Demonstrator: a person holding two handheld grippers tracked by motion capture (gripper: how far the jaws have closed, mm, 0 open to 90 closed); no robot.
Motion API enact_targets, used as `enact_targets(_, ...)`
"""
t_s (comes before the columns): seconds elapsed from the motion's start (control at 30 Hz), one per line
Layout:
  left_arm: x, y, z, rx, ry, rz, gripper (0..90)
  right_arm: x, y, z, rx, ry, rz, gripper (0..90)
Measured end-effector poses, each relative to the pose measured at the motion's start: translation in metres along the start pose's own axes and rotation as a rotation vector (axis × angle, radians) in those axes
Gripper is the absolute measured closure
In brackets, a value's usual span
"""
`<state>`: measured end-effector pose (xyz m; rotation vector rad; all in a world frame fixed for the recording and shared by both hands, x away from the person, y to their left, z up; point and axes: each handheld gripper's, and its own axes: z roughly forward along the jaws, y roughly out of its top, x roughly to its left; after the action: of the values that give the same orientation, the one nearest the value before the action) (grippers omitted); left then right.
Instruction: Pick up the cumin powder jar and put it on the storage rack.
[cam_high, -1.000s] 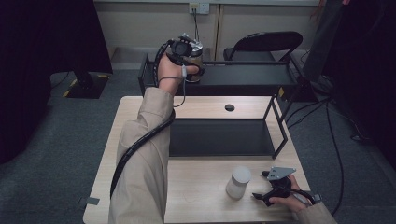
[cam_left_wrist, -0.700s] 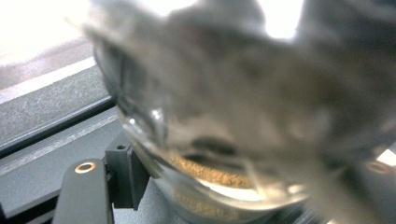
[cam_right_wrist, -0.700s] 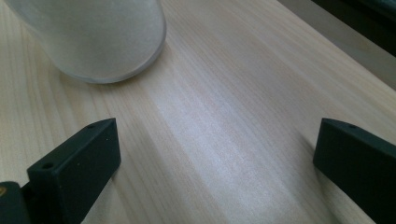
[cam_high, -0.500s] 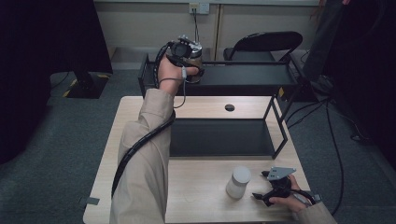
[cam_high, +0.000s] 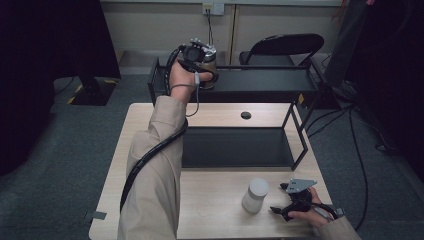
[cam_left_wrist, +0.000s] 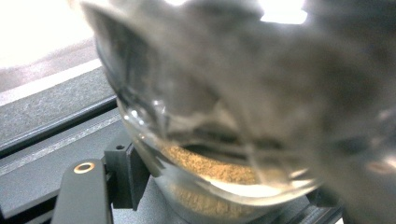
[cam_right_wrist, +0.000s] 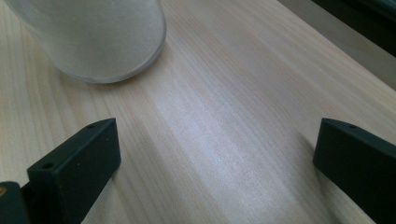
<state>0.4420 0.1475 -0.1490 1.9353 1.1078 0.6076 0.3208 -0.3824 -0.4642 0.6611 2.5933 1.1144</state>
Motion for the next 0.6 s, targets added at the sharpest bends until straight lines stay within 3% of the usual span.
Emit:
enact_targets(0.33, -0.006, -0.002, -0.010, 0.001, 0.023, -0.009, 17.2, 0.001, 0.000, 0.000, 0.000, -0.002, -0.002, 0.0)
enact_targets(0.6, -0.005, -0.009, -0.025, -0.022, 0.014, -0.011, 9.1, 0.001, 0.000, 0.000, 0.001, -0.003, -0.004, 0.0)
